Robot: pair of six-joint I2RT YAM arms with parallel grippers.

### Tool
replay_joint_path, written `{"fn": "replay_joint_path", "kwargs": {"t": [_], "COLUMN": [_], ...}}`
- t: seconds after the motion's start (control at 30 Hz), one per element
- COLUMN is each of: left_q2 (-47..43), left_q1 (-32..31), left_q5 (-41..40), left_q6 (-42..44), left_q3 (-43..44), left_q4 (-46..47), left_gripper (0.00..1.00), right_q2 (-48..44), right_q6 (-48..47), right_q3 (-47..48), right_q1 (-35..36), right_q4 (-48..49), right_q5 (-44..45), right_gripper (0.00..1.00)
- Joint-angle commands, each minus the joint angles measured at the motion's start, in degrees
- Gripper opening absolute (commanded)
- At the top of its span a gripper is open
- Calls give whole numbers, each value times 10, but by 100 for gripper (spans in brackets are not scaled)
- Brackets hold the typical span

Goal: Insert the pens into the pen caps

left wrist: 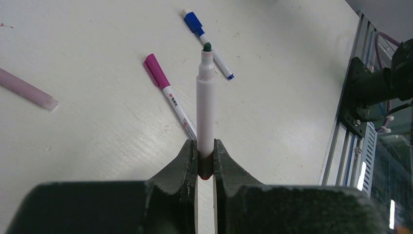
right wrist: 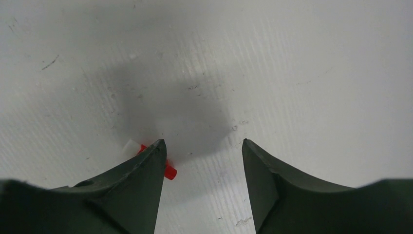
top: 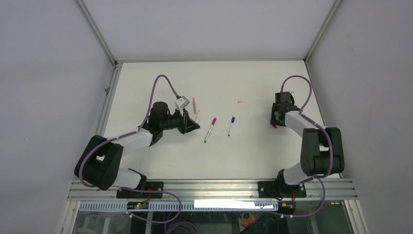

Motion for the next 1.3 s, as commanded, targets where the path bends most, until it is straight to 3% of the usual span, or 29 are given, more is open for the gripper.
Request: {"fn": "replay_joint_path", "kwargs": {"t": [0.0, 0.2, 0.7, 1.27], "left_q2": [4, 5, 32, 45], "left_q1": [-4, -4, -4, -4], "left_q5": [26, 29, 34, 38], "left_q6": [10, 10, 10, 10], "left_q3": [4, 6, 20, 28], "left_q4": [37, 38, 35, 28], "left_gripper": [0, 0, 0, 0], "right_q2": [14, 16, -134, -14], "right_q6": [13, 11, 20, -1], "right_q3": [3, 6, -82, -16], "right_q1": [-4, -3, 14, 33], "right_q4": [0, 12, 115, 57], "right_q5": [-2, -37, -112, -122], "right_gripper": [61, 59, 57, 54]}}
